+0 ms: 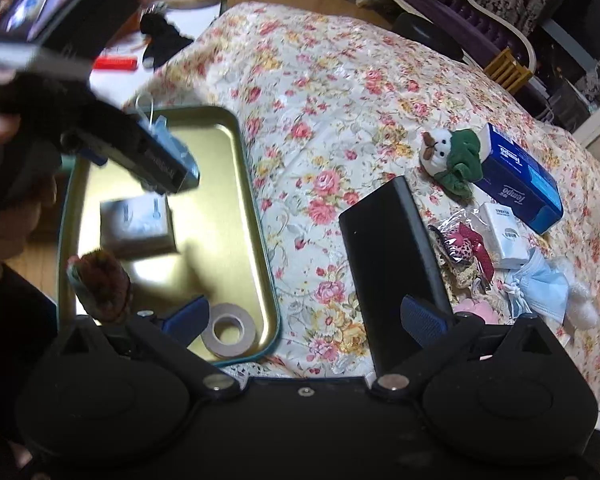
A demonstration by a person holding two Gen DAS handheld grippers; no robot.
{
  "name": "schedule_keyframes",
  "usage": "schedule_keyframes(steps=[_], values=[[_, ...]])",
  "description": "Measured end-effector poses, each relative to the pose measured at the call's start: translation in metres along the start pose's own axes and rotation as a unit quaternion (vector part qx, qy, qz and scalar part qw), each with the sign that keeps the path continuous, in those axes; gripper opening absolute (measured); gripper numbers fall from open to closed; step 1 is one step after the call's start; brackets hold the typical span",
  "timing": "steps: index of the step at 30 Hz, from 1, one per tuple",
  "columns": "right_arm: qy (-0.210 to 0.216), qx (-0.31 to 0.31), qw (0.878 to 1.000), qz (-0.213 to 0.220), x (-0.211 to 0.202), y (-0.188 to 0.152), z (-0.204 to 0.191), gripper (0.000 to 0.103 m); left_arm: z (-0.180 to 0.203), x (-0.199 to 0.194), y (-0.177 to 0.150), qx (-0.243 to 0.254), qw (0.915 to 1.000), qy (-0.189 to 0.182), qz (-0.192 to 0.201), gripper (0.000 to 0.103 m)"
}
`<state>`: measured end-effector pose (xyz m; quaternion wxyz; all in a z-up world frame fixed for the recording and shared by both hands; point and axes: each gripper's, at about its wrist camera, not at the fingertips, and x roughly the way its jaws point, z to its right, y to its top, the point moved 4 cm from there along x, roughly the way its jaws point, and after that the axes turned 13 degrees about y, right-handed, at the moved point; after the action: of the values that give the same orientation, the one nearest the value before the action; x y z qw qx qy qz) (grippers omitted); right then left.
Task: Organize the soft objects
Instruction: 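Open both tools and withdraw them from the tray toward the bed, then grasp the white fluffy plush with the right tool while the left tool grasps the green plush toy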
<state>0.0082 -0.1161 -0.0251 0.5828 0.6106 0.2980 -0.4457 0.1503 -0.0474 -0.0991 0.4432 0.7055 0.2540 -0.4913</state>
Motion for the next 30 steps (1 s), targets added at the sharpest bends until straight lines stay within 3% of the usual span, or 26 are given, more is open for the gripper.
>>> schedule_keyframes(steps=[3,11,17,21,24,26,28,30], values=[[0.011,0.020,1.000,0.020,-0.013,0.003,0.014,0.102,0.001,-0.003,0.002,-0.009,0.9998,-0.010,0.012,0.066],[-0.039,0.073,0.993,0.079,-0.059,0.001,0.082,0.102,0.006,-0.011,0.008,-0.018,0.9980,-0.007,0.060,0.066],[0.003,0.125,0.987,0.102,-0.083,-0.008,0.145,0.102,0.012,-0.017,0.011,-0.028,0.9955,-0.014,0.090,0.066],[-0.023,0.149,0.982,0.116,-0.095,-0.016,0.179,0.102,0.019,-0.022,0.014,-0.030,0.9937,-0.018,0.107,0.066],[-0.040,0.194,0.972,0.130,-0.104,-0.022,0.207,0.102,0.022,-0.028,0.017,-0.036,0.9916,-0.012,0.123,0.066],[-0.045,0.254,0.955,0.147,-0.109,-0.028,0.228,0.102,0.023,-0.033,0.019,-0.043,0.9898,0.002,0.135,0.078],[-0.050,0.293,0.940,0.169,-0.112,-0.033,0.248,0.103,0.023,-0.039,0.020,-0.059,0.9878,0.013,0.143,0.081],[-0.045,0.280,0.943,0.175,-0.113,-0.032,0.261,0.103,0.027,-0.044,0.021,-0.052,0.9898,0.013,0.132,0.080]])
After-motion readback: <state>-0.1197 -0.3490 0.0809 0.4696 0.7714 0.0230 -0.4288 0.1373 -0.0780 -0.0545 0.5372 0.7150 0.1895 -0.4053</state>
